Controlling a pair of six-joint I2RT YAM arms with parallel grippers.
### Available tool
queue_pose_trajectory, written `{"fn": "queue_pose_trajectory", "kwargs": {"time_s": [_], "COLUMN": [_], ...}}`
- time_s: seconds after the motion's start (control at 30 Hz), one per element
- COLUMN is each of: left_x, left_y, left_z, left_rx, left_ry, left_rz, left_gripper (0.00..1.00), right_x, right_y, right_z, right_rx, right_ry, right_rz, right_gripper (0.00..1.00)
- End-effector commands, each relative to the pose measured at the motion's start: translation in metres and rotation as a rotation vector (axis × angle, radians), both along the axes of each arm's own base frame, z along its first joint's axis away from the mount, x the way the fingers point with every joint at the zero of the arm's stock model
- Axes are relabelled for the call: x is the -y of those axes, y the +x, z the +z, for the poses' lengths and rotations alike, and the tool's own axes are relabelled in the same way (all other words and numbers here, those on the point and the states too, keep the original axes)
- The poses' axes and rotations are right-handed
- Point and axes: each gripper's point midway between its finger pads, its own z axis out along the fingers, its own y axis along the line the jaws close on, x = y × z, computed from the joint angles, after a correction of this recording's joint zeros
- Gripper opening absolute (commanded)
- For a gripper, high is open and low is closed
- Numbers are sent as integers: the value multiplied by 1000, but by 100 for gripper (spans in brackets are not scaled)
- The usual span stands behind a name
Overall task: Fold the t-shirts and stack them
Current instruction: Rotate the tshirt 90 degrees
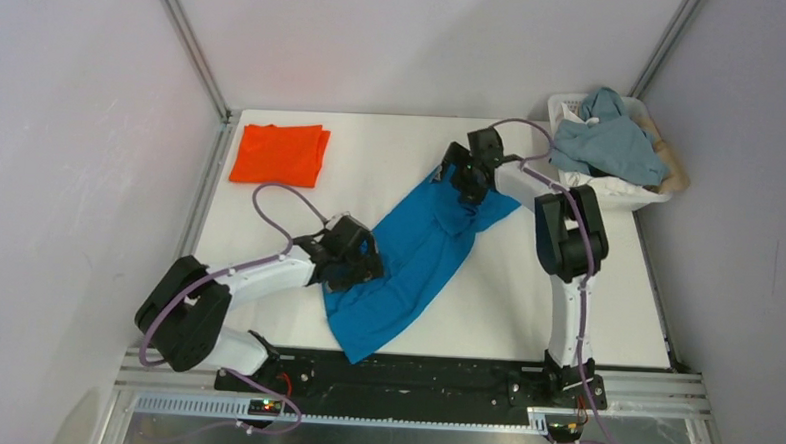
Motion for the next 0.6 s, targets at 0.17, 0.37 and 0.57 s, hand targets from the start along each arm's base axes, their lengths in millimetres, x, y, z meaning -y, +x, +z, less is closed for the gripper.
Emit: {"fn": "queue_pose_trajectory", "kwargs": {"time_s": [0.17,0.37,0.57], "left_x": [52,84,112], "left_y": [-23,-44,-75], "left_z": [5,19,31], "left_rx": [-47,-36,-14], "left_ry": [-84,-143,-169], "left_rz": [8,-39,-155], "left_gripper": [100,100,100], "right_x": [-71,-113,-131], "right_y": [37,84,110], "right_z": [-3,10,31], "right_rx": [-111,-2,148], "right_ry": [129,234,278], "right_rz": [141,111,101], "right_gripper": [99,100,100]}}
